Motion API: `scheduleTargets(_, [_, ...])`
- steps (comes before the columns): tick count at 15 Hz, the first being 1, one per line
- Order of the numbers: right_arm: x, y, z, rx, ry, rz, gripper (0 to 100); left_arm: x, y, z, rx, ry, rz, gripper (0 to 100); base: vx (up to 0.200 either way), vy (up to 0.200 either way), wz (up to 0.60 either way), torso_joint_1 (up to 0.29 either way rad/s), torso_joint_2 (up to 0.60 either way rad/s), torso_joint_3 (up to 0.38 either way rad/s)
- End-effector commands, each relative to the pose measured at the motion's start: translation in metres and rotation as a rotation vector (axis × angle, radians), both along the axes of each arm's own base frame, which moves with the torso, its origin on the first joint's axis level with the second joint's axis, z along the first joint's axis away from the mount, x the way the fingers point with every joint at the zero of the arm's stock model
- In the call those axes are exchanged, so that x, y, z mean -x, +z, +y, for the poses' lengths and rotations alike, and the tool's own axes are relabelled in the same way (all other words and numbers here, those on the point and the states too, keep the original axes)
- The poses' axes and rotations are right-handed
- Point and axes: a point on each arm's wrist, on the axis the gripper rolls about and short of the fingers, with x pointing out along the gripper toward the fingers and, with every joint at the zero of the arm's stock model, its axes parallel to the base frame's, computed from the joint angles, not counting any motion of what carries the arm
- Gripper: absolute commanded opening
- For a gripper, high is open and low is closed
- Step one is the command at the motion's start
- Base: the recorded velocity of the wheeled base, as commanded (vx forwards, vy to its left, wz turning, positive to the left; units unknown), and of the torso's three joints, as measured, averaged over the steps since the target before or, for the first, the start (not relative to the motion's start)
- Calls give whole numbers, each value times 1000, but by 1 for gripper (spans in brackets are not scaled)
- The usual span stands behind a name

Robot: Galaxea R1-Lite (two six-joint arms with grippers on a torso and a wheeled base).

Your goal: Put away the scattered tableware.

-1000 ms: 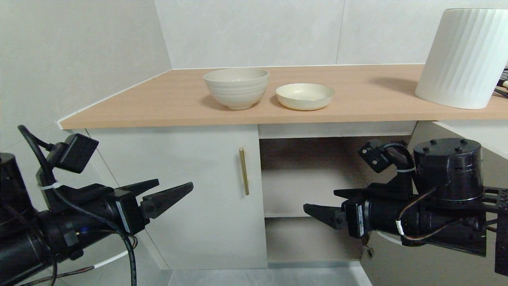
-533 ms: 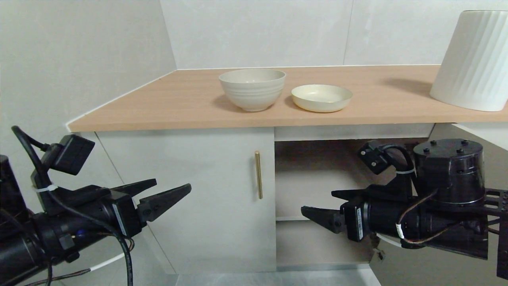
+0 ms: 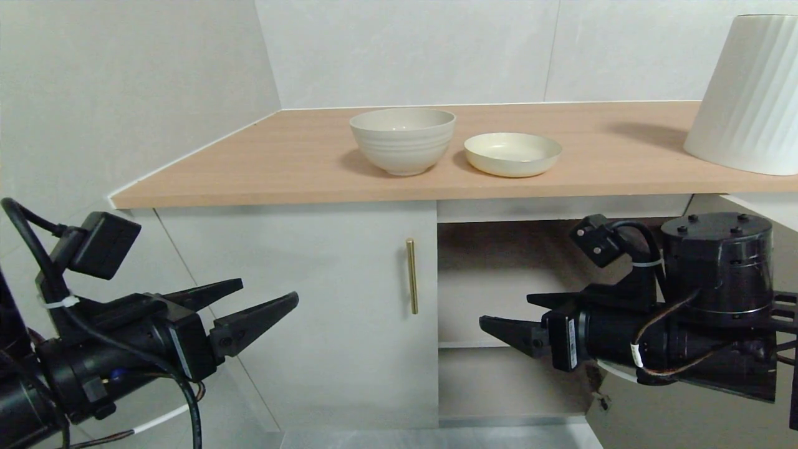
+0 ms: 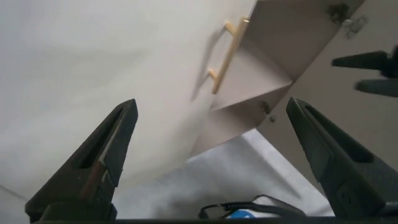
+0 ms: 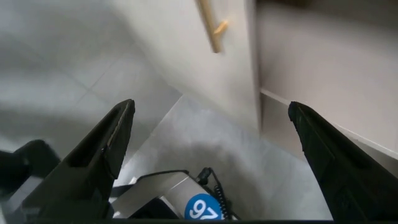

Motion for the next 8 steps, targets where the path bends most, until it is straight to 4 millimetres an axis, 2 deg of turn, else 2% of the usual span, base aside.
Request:
scheduleTargets(1, [5,5,-1,-11,9,-14,100,1,1,0,-6,-2,-7,100,200,0,0,7,2,2])
scheduleTargets(4, [18,13,-5,-27,37,-31,100,6,3,1,-15,-12,-33,100,200,0,0,-1,2,2])
scheduleTargets(8, [36,22,-18,-58,122,-36,100,24,13,-4,1,-73,-79,100,0,0,0,0,0,0])
